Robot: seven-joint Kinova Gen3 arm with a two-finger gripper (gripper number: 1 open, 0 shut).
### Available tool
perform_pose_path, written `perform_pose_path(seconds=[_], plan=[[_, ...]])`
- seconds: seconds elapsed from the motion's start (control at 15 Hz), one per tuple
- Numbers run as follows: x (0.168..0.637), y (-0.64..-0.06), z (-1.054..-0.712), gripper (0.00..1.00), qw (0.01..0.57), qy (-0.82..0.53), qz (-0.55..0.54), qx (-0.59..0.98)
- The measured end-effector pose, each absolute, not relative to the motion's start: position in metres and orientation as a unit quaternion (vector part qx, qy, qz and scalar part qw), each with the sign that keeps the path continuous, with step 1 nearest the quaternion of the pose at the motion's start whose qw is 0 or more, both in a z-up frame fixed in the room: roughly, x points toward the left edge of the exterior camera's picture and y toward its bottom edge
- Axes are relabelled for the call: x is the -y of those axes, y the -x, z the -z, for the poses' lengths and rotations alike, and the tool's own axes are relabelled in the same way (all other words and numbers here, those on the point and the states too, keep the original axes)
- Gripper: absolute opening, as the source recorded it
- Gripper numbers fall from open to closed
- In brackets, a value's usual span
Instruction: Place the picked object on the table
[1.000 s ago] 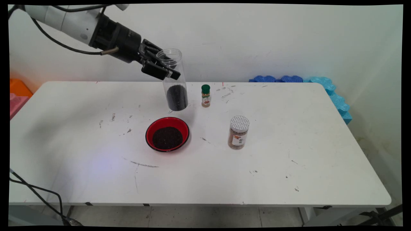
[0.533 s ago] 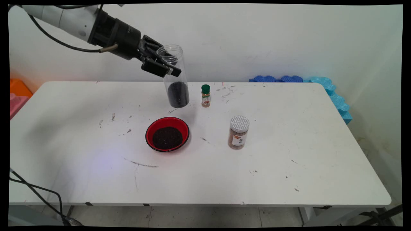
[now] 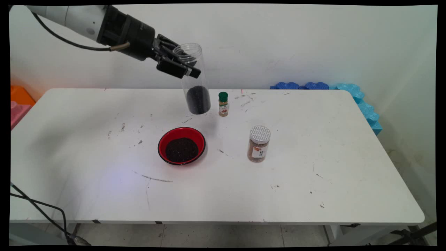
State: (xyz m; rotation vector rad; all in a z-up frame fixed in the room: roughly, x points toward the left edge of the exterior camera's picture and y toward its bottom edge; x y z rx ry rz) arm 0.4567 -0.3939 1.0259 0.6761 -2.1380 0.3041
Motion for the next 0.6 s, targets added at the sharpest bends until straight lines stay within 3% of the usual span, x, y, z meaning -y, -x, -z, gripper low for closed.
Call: perform_pose_path(seconds=[0.6], plan=[[0.418,-0.445,-1.023,0.00,0.443,-0.301,-0.129,0.835]])
